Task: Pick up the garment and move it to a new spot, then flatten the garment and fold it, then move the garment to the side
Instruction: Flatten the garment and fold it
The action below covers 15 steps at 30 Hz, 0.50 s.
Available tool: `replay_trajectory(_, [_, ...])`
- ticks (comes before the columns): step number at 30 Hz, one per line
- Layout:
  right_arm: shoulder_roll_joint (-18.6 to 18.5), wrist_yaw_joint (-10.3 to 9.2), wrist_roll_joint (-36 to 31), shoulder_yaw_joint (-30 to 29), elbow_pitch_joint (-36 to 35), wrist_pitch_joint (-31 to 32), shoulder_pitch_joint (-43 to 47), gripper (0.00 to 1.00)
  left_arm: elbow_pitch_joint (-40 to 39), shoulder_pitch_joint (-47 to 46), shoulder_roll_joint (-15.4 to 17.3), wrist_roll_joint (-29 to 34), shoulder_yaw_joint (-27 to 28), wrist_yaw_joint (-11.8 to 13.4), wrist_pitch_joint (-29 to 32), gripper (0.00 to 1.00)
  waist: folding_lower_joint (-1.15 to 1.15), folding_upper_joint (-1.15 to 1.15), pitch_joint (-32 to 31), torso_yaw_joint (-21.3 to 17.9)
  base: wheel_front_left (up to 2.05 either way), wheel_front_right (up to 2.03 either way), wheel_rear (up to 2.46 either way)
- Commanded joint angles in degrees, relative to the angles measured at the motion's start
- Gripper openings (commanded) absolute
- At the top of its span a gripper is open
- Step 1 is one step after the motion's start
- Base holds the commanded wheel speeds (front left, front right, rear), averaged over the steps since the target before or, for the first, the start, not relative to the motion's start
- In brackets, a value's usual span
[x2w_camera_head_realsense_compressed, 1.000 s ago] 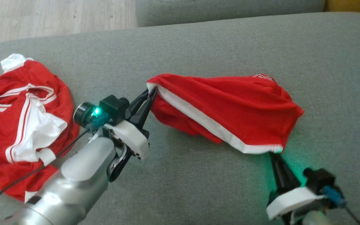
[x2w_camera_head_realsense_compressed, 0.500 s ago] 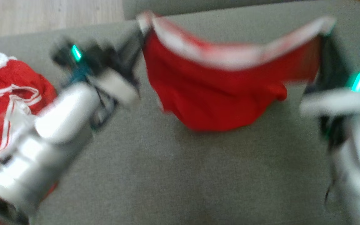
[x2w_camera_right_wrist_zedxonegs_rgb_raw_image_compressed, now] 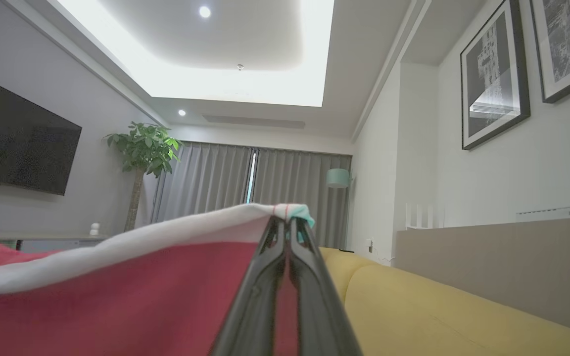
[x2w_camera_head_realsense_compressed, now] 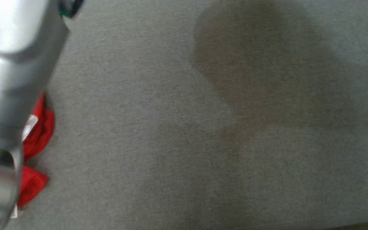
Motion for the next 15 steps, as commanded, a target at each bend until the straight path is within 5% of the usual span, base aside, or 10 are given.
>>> replay_trajectory(1, [-0.51,-0.04,0.51,0.17,-2.38,-0.04,2.33,0.0,-2.12,1.45,1.82,1.53,2.15,-0.71,-0.2,0.0,-0.03,0.0,-0.24,0.47,0.0,0.0,0.0])
replay_trajectory(6, [-1.47,-0.04,2.02,1.21,-2.98,-0.04,11.1,0.0,-4.25,11.77,1.95,5.09,0.05,-2.65,-0.2,0.0,-0.03,0.0,-1.5,0.62,0.0,0.0,0.0])
replay_trajectory(15, [-1.64,-0.04,7.69,-1.43,-5.65,-0.01,41.47,0.0,-6.88,40.68,-0.74,6.97,-3.11,-3.28,-0.21,0.0,-0.03,0.0,-8.2,1.65,0.0,0.0,0.0])
